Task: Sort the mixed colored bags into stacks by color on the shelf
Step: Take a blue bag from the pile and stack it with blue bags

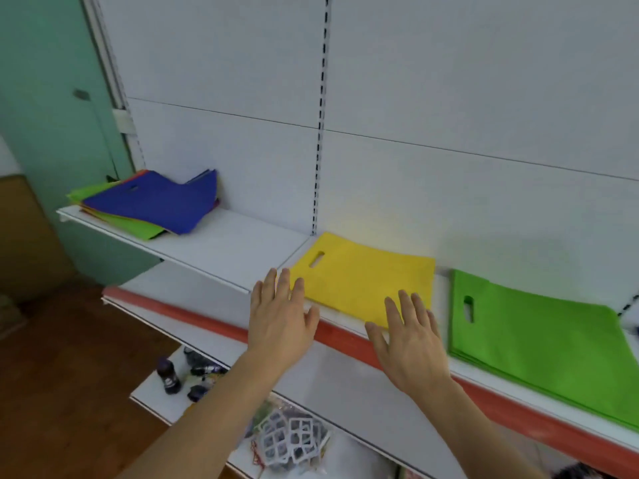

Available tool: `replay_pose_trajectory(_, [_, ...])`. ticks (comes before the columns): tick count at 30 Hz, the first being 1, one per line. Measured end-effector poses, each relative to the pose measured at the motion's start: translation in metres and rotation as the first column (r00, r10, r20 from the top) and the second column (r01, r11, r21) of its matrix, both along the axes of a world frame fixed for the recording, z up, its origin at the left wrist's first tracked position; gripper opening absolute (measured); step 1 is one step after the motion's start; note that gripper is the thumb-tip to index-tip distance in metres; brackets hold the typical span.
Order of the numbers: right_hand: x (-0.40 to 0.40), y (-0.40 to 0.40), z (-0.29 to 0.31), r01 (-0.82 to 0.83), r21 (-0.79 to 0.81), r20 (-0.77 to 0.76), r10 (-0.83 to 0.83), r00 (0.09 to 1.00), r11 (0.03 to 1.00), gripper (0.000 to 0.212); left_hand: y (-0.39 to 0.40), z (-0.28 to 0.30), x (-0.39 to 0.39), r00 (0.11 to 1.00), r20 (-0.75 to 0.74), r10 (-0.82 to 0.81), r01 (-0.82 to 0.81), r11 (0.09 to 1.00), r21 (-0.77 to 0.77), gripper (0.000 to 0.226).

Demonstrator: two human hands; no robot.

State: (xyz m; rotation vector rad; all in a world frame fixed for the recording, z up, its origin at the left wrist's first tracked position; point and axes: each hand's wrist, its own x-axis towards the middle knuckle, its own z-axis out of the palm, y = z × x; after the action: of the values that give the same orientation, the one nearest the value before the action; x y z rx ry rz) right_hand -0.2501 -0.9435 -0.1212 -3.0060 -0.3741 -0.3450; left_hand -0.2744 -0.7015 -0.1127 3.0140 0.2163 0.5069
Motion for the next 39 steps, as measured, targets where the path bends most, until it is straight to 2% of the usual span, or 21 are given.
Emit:
replay_pose_trajectory(6, [-0.016, 0.128, -0.006, -0.108, -0.02, -0.019, 0.108, 0.994, 0.994, 0.09, 0.127, -0.007, -0.037, 0.991, -0.068, 0.113, -0.112, 0.993, 0.02, 0.083])
replay_pose_trajectory(10, [-0.012, 0.206, 0.001, -0.18, 0.005, -0.002, 0.18, 0.984, 0.984, 0.087, 0.196, -0.006, -0.05, 0.982, -0.046, 0.184, -0.184, 0.983, 0.007, 0.081])
replay_pose_trajectory(15, [0.016, 0.292, -0.002, -0.25, -0.032, -0.004, 0.25, 0.968, 0.968, 0.085, 0.27, -0.008, -0.041, 0.97, -0.043, 0.237, -0.239, 0.971, -0.028, 0.078])
replay_pose_trajectory(18, [0.041, 0.343, -0.003, -0.268, 0.02, 0.016, 0.268, 0.963, 0.963, 0.087, 0.313, -0.01, -0.028, 0.969, -0.045, 0.244, -0.245, 0.97, -0.005, 0.078])
replay_pose_trajectory(21, [0.07, 0.394, -0.003, -0.282, 0.062, 0.034, 0.281, 0.959, 0.957, 0.079, 0.36, -0.005, -0.008, 0.961, -0.053, 0.27, -0.268, 0.963, 0.033, 0.075])
replay_pose_trajectory(26, [0.117, 0.471, 0.012, -0.294, 0.091, 0.051, 0.291, 0.955, 0.951, 0.082, 0.427, 0.017, 0.036, 0.961, -0.051, 0.273, -0.269, 0.961, 0.069, 0.072])
replay_pose_trajectory(32, [0.155, 0.529, 0.009, -0.288, 0.051, 0.031, 0.286, 0.958, 0.956, 0.091, 0.482, 0.016, 0.079, 0.967, -0.042, 0.251, -0.251, 0.968, 0.013, 0.069])
replay_pose_trajectory(39, [0.187, 0.575, 0.004, -0.136, 0.042, 0.021, 0.135, 0.991, 0.99, 0.087, 0.541, 0.01, 0.143, 0.991, -0.035, 0.129, -0.128, 0.991, 0.032, 0.066])
